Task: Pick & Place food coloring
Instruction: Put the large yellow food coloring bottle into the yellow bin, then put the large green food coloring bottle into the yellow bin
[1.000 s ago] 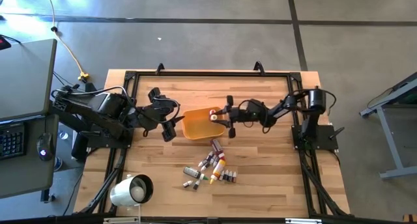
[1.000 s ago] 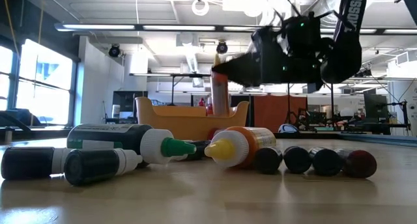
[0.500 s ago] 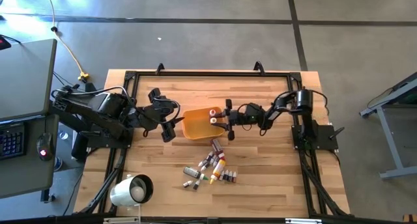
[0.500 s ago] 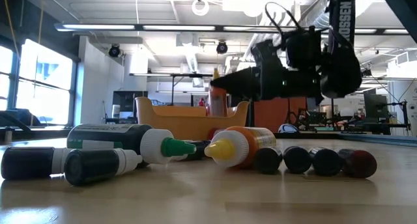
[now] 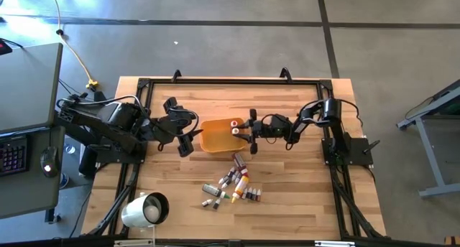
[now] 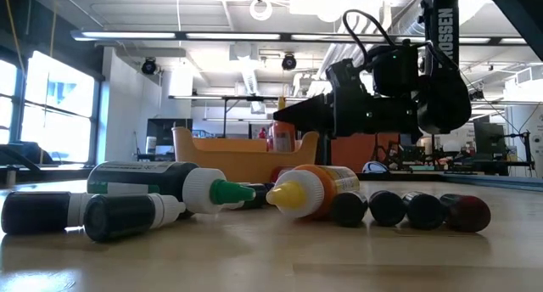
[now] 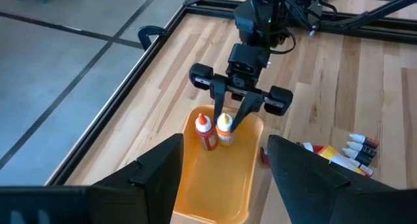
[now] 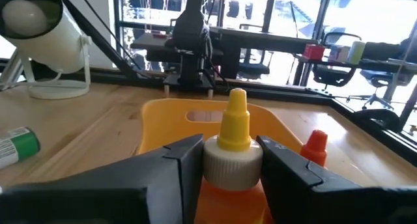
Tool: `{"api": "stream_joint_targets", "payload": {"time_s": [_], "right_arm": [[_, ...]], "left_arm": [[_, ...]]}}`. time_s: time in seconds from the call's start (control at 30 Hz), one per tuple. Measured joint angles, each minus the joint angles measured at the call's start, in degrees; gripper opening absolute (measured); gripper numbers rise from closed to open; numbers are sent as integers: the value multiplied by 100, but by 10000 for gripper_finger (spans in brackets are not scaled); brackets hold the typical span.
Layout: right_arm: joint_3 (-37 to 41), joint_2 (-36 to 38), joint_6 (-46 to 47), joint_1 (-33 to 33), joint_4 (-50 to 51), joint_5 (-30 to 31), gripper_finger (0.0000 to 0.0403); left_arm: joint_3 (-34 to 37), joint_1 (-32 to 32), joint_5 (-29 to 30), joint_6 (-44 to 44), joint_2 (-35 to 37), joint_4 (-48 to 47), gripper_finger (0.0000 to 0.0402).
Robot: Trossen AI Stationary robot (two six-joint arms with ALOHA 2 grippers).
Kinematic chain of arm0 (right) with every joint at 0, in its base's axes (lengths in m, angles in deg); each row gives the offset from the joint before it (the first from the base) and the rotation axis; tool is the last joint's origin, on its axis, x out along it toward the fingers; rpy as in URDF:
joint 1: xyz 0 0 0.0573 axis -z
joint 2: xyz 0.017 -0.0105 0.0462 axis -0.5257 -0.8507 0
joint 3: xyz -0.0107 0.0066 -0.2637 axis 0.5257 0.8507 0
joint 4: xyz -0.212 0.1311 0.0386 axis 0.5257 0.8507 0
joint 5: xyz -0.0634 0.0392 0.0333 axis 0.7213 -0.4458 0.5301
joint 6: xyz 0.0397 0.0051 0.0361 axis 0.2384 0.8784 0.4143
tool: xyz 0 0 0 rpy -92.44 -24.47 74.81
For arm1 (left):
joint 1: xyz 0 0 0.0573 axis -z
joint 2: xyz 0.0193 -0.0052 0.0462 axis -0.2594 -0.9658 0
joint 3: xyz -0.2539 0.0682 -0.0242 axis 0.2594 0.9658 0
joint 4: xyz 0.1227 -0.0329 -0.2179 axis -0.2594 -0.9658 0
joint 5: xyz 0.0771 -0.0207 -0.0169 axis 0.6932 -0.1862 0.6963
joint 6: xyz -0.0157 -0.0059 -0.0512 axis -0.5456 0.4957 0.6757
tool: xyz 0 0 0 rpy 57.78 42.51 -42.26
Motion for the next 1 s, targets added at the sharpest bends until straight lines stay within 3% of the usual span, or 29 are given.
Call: {"api": "stream_joint_targets", "payload": {"time_s": [0.33,0.73,1.0], "right_arm": [[0,0,11,0,13,11,172],[0,282,-12,-3,20,-32,174],[11,1264,-144,-150,517,-597,174]], "left_arm": [[0,2,0,1,0,0,220],[1,0,-1,3,0,-4,220],[2,0,-2,17,0,-26,220]]}}
